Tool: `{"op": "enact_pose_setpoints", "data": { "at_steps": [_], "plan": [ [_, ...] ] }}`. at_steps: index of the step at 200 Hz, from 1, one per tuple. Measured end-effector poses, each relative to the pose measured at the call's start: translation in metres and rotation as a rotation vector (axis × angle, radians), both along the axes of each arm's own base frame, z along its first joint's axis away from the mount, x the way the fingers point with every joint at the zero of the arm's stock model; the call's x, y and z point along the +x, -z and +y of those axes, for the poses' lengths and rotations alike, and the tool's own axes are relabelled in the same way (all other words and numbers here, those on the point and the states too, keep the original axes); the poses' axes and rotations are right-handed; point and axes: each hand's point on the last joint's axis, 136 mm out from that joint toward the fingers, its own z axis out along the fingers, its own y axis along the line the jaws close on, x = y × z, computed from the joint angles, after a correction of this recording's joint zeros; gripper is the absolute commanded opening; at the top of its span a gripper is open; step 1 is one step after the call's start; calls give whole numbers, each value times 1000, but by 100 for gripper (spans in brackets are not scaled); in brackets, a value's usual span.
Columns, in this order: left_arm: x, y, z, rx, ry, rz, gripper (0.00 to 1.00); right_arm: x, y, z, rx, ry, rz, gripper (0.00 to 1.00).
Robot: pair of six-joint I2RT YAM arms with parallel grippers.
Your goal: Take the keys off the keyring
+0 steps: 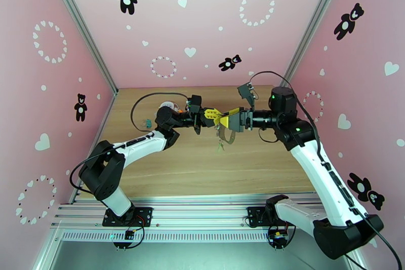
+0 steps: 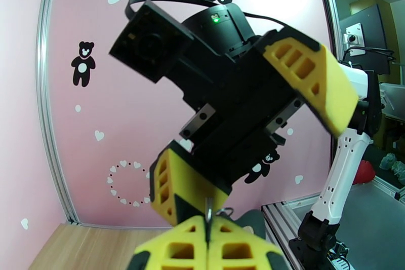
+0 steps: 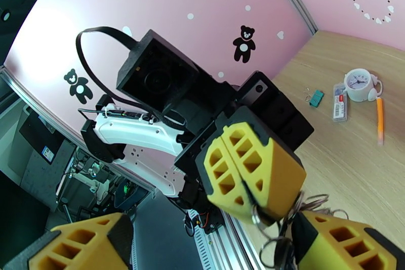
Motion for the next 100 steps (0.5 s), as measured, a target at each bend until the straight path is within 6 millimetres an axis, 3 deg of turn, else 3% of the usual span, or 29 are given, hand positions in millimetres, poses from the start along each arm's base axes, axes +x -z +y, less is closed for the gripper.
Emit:
{"op": "enact_pose_setpoints", "data": {
  "at_steps": [100],
  "plan": [
    [-4, -6, 3, -2, -4, -14, 0, -6, 5, -9, -11, 25, 53, 80]
  ]
}}
